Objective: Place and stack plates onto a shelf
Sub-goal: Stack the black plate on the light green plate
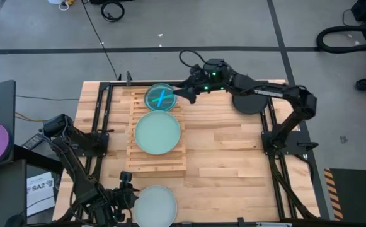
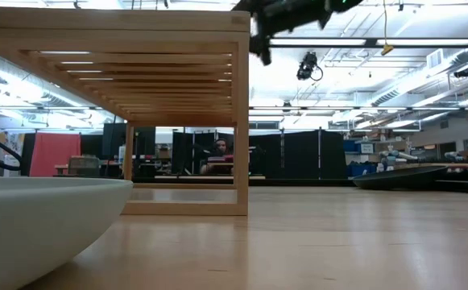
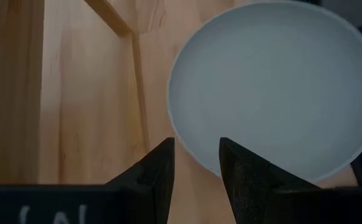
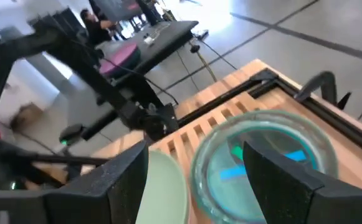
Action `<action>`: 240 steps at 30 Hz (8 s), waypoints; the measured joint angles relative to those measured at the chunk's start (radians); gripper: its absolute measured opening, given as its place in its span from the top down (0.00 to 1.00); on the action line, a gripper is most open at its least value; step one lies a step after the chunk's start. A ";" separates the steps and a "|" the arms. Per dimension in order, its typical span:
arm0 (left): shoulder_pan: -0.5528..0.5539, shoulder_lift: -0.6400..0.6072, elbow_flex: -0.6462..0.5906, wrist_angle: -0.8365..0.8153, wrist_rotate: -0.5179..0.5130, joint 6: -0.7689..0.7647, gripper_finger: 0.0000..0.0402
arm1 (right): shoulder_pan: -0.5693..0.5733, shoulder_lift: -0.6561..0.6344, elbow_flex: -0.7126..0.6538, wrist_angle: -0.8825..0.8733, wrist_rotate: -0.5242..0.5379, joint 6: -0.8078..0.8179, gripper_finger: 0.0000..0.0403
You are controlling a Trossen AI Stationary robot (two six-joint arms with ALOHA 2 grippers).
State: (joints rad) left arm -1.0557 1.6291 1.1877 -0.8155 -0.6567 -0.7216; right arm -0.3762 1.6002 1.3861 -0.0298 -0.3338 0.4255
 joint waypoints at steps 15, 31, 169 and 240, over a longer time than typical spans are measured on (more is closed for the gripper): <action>0.000 0.000 0.000 0.049 -0.001 0.000 0.67 | 0.120 -0.339 0.000 -0.905 0.401 -0.139 0.34; 0.000 0.000 0.000 0.116 -0.004 0.000 0.67 | 0.121 -0.349 0.000 -1.181 0.677 -0.113 0.34; 0.045 0.000 0.000 0.166 0.000 -0.052 0.67 | 0.033 -0.342 -0.375 -0.510 0.429 -0.138 0.95; 0.646 -0.119 0.704 0.081 0.280 0.846 0.67 | 0.619 -0.342 -0.106 -0.375 0.293 -0.612 0.95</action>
State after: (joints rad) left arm -0.4096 1.5105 1.8919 -0.7343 -0.3772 0.1247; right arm 0.2432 1.2583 1.2804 -0.4047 -0.0411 -0.1866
